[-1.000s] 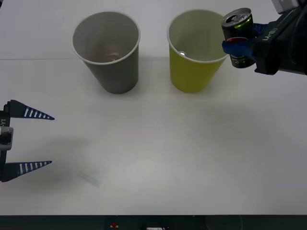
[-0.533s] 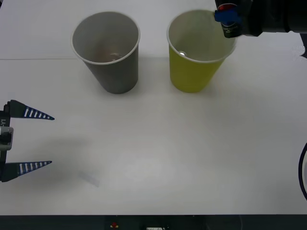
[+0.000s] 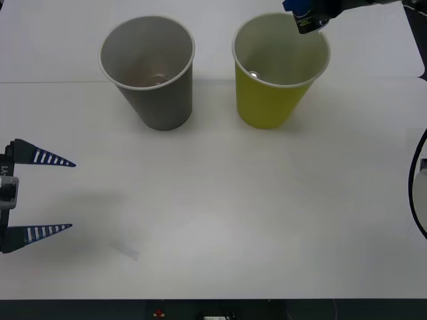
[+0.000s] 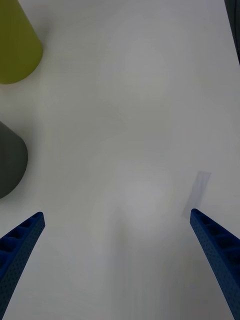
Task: Put the can into the green bin and the plastic bottle into the gray bin
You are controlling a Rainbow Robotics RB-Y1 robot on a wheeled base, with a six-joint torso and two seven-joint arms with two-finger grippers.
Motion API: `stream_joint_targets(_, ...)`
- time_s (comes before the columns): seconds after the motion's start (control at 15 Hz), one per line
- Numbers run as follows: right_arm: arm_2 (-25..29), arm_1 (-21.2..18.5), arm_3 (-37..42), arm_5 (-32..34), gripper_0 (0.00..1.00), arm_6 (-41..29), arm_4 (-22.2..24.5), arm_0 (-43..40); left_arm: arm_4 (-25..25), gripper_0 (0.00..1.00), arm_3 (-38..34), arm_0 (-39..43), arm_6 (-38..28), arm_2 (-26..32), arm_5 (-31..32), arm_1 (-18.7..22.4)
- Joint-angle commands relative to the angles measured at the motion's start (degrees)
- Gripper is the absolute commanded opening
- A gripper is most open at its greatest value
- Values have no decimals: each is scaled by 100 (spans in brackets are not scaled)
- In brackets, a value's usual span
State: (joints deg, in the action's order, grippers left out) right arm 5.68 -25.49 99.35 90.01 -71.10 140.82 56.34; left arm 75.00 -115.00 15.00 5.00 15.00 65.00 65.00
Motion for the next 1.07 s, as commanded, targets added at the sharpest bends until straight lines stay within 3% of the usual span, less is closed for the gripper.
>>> stream_joint_targets(0.07,-278,0,-821,-1,0,0,130,466,0,100,0,0,0,0,0,0)
stream_joint_targets(0.47,-533,9,-2341,-1,0,307,341,1195,0,100,0,0,0,0,0,0)
stream_joint_targets(1.07,-779,0,-2244,-1,0,316,271,949,0,100,0,0,0,0,0,0)
